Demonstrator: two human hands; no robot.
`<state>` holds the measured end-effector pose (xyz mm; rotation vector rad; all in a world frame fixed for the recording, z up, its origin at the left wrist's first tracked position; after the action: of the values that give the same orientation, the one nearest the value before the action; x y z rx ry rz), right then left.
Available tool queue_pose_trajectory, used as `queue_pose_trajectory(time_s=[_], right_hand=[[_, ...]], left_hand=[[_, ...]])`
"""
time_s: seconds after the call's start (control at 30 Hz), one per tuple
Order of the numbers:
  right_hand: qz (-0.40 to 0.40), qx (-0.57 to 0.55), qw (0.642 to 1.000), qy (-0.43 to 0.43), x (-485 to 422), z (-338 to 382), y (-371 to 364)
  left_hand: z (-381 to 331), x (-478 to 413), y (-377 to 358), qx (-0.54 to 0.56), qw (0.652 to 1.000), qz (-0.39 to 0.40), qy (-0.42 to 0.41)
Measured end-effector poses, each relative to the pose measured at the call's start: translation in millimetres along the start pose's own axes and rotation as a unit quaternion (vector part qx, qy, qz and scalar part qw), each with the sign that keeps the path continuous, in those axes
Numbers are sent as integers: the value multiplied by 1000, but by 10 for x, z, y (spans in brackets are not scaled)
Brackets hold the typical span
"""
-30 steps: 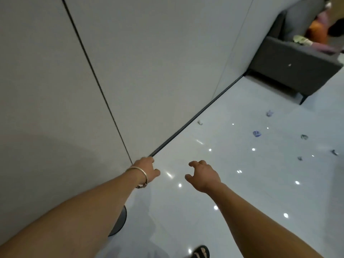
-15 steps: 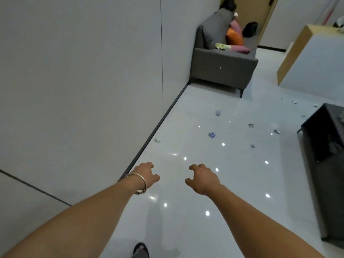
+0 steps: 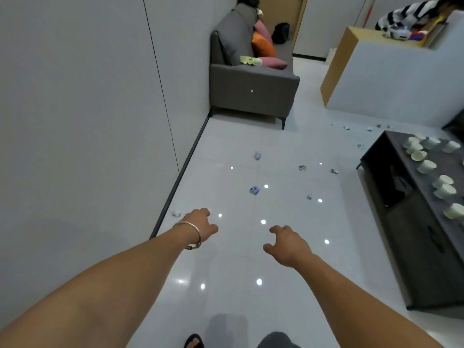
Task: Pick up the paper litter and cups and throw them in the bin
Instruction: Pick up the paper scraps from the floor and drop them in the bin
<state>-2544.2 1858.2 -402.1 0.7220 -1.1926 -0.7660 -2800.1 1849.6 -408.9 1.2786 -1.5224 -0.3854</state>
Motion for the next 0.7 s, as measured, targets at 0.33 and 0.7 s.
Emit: queue_pose_trajectory(time_s=[0.33, 0.7], right_hand=[[43, -3, 999, 27, -1469, -174, 526], [76, 33, 994, 70, -3083, -327, 1438]], left_hand=[[-444, -1274, 301, -6, 999, 20, 36], [-992, -2477, 772, 57, 995, 7, 85]])
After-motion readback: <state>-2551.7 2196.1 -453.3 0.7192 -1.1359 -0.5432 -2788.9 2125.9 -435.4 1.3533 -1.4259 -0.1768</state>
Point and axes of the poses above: each hand's wrist, its own x-axis away from the middle knuckle, its own y-axis out of the back of the hand, z = x × y, the point moved 9 cm from there along -x, towards the middle knuckle, and after that the axes turned 3 degrees about z, right-handed, at the moved point
